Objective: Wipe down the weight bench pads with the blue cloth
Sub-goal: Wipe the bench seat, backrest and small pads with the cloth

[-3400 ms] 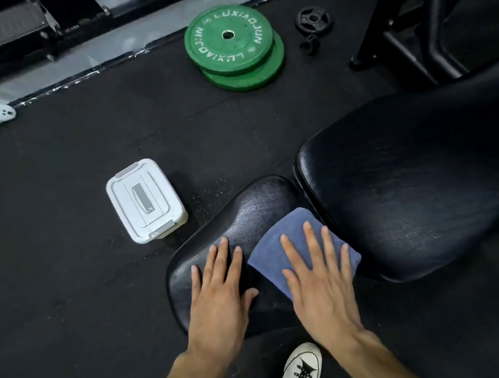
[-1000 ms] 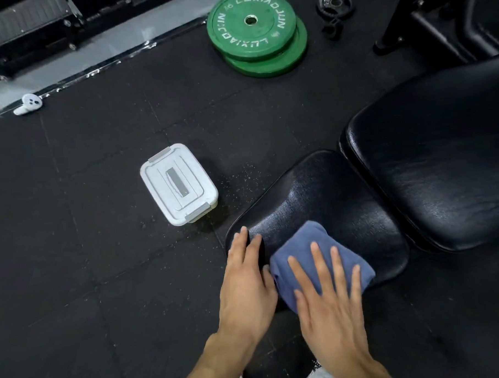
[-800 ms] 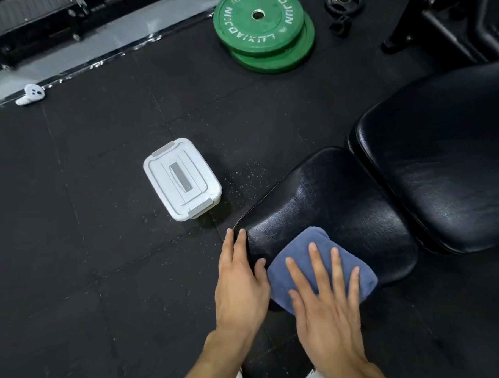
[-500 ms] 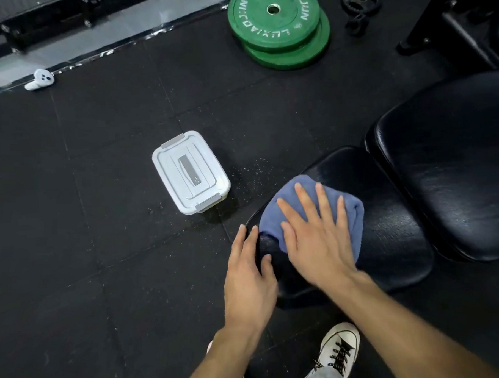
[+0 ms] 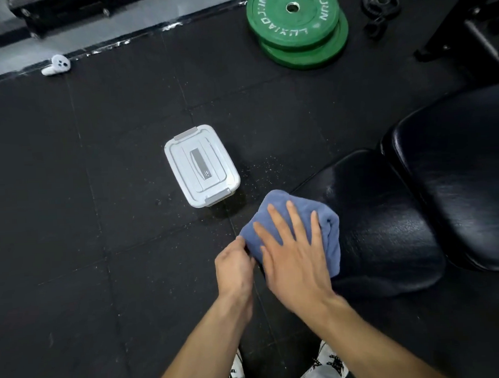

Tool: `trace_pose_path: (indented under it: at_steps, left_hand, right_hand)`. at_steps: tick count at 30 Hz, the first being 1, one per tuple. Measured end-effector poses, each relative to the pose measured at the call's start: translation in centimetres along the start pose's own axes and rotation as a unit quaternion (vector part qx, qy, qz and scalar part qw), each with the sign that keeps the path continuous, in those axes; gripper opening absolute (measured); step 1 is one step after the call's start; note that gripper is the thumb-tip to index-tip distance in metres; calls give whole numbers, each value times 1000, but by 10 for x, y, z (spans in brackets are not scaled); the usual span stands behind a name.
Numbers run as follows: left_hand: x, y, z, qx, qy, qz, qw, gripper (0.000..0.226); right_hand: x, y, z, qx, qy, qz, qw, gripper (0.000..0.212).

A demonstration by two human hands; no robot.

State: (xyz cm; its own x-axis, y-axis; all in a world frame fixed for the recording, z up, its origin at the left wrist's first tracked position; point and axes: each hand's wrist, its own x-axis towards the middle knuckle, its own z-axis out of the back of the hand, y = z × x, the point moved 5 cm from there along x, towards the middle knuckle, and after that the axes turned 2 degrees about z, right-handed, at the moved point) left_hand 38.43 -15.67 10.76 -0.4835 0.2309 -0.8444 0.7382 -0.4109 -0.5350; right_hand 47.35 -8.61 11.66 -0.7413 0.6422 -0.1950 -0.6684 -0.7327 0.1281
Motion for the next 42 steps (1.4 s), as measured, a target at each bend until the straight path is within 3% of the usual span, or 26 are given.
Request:
trace_pose_path:
  at_steps: [5, 9, 16, 21, 25, 32, 37, 39, 42]
  left_hand:
    - [9, 6, 5, 85, -12, -48, 995, 14]
    - [4, 9, 3, 148, -3, -104, 983, 25]
    - [-5, 8, 1, 165, -9, -157, 974, 28]
    - [-5, 7, 0, 168, -12, -167, 971, 29]
    - [-7, 10, -1, 161, -30, -166, 972, 30]
    - [-9, 13, -1, 141, -35, -166, 975, 26]
    - [-9, 15, -5, 150, -64, -165, 973, 28]
    - [-14, 5, -9, 194, -83, -224, 952, 28]
    - [-32, -17, -35, 309, -54, -379, 871, 27]
  right_hand:
    - [-69, -7, -21, -62, -19, 69, 996, 63]
    - [-105, -61, -27, -99, -22, 92, 991, 67]
    - [-132, -168, -12, -122, -10, 30, 992, 64]
    - [-138, -190, 1, -4, -45, -98, 994, 73]
    - [-93, -188, 14, 72, -66, -144, 985, 52]
    - [47, -228, 42, 90, -22, -199, 976, 52]
    - [84, -231, 56, 61, 25, -192, 979, 47]
    - [86, -229, 59, 53, 25, -194, 979, 46]
    - [86, -227, 57, 40, 16, -201, 979, 47]
